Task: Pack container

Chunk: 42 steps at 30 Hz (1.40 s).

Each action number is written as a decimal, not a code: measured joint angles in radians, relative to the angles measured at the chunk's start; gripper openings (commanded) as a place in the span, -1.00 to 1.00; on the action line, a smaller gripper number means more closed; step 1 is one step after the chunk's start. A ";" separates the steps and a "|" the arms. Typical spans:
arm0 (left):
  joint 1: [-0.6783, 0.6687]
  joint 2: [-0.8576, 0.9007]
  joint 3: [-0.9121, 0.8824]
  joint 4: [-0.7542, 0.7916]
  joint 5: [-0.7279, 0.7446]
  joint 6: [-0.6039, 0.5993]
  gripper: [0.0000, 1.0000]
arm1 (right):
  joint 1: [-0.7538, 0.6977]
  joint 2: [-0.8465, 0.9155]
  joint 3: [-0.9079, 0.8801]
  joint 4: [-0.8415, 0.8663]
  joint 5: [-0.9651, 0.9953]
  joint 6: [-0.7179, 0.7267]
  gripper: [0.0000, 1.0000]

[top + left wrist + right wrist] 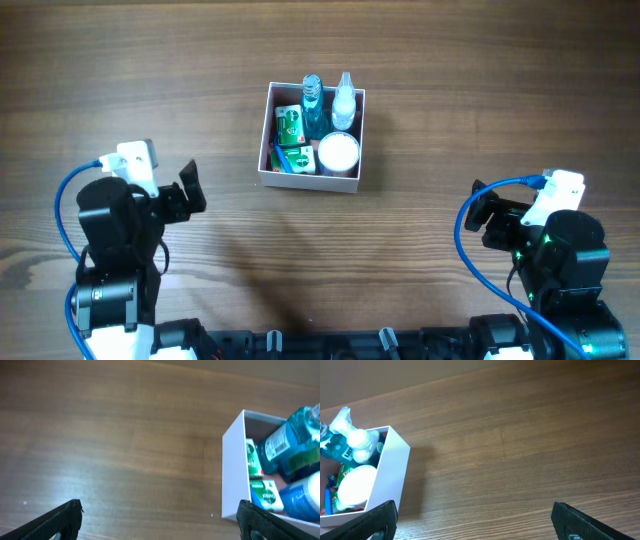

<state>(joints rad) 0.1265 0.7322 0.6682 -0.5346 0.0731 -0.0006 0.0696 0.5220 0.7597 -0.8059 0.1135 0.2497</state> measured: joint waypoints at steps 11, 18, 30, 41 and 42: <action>0.000 0.000 -0.002 -0.070 0.004 0.000 0.99 | 0.000 0.000 0.000 -0.011 0.000 0.000 0.99; 0.000 0.000 -0.002 -0.072 0.004 0.000 0.99 | 0.000 -0.093 -0.119 0.261 -0.050 -0.057 0.99; 0.000 0.001 -0.003 -0.072 0.004 0.000 0.99 | 0.000 -0.445 -0.606 0.867 -0.121 -0.121 1.00; 0.000 0.001 -0.003 -0.072 0.004 0.000 0.99 | 0.000 -0.503 -0.706 0.981 -0.121 -0.303 1.00; 0.000 0.001 -0.003 -0.072 0.004 0.000 1.00 | 0.000 -0.503 -0.713 0.980 -0.121 -0.304 0.99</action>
<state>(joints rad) 0.1265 0.7330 0.6655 -0.6067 0.0772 -0.0006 0.0696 0.0193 0.0463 0.1745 -0.0078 -0.0544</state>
